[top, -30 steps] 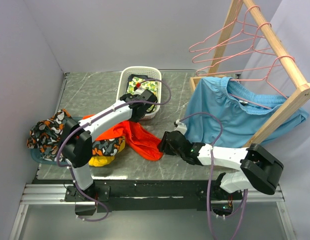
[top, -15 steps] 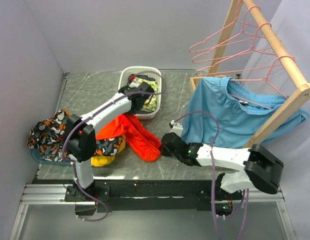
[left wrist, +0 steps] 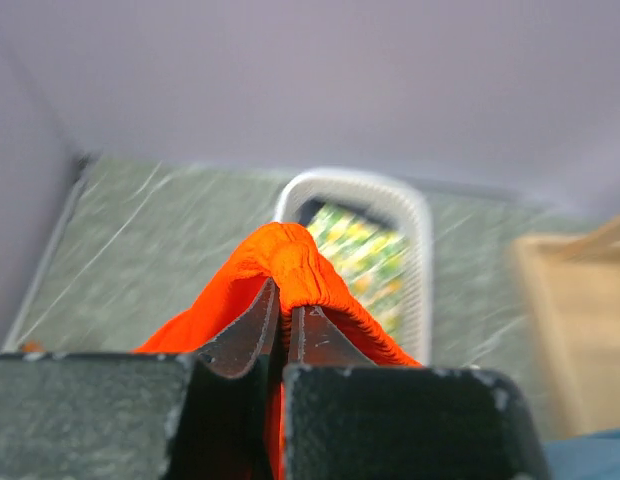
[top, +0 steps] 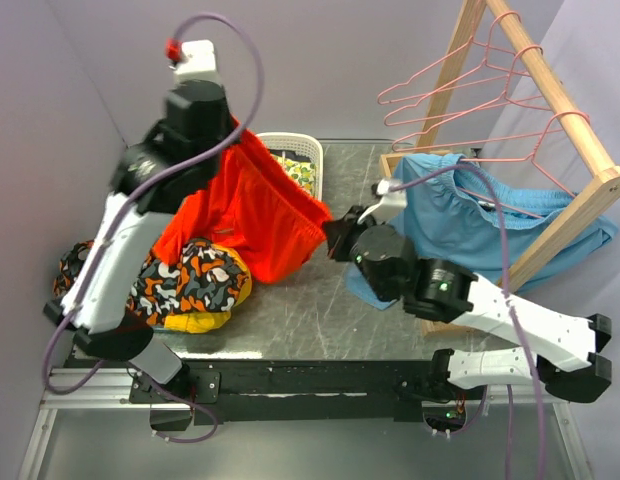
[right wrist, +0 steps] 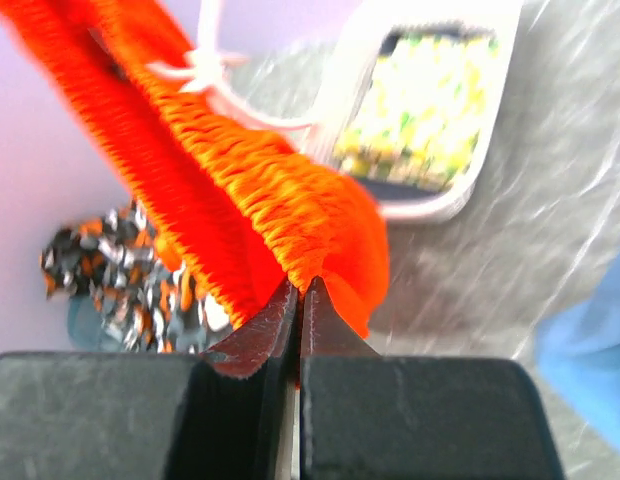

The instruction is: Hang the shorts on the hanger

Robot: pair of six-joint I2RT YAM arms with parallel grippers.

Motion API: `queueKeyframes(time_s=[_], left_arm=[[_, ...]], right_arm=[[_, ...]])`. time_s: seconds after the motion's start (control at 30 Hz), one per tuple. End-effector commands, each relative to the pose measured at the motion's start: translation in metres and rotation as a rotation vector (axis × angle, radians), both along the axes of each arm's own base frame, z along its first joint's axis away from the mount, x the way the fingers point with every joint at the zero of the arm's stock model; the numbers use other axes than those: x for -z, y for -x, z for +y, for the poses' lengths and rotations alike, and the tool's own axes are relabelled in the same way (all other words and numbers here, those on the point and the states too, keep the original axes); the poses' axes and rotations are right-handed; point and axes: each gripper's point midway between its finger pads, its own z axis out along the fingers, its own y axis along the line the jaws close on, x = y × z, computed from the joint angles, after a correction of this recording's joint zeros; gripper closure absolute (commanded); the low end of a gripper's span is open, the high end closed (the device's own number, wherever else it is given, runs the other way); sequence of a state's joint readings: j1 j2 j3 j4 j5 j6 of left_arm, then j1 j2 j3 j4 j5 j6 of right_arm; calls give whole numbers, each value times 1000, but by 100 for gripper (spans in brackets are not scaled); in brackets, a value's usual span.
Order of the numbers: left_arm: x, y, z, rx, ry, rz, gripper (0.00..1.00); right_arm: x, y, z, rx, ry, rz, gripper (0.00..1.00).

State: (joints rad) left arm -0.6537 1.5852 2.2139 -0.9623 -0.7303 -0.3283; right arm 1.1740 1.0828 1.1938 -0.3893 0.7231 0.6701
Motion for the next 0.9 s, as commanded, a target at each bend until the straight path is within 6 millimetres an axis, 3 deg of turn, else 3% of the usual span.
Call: queueKeyframes(time_s=[0.0,0.07,0.17,0.37,0.47,0.57,0.6,0.67,0.7,0.73,0.77,0.8,0.83,0.87], left_arm=[[-92,20,-16,162,169,-258,99],[-117,34,-27,226,236,-334,99],[-136,50,-38,293,310,-396,99],[-145,63,-58,407,411,-427,99],[-131,58,-56,363,428,-382,99],[-101,55,-57,331,455,-310,99],[-74,49,-63,319,437,-251,99],[-44,50,-68,314,457,-168,99],[-4,45,-78,316,425,-85,99],[10,48,-79,322,438,-63,99],[29,48,-83,314,460,-24,99],[79,47,-88,309,419,70,99],[98,49,-88,300,414,103,99],[142,49,-87,267,396,177,99]], right_arm=[[-66,-5,-51,130,70,-131,100],[-95,-4,-62,142,51,-172,100],[-122,-2,-77,164,39,-206,100],[-151,3,-103,205,30,-242,100],[-145,5,-101,186,37,-219,100],[-115,5,-91,161,85,-169,100],[-105,5,-89,155,105,-151,100],[-75,5,-86,161,131,-104,100],[-61,5,-87,165,152,-83,100],[-52,8,-89,166,148,-68,100],[-23,8,-87,174,169,-30,100],[-10,11,-86,159,161,-7,100],[7,12,-83,152,169,14,100],[42,13,-80,156,196,58,100]])
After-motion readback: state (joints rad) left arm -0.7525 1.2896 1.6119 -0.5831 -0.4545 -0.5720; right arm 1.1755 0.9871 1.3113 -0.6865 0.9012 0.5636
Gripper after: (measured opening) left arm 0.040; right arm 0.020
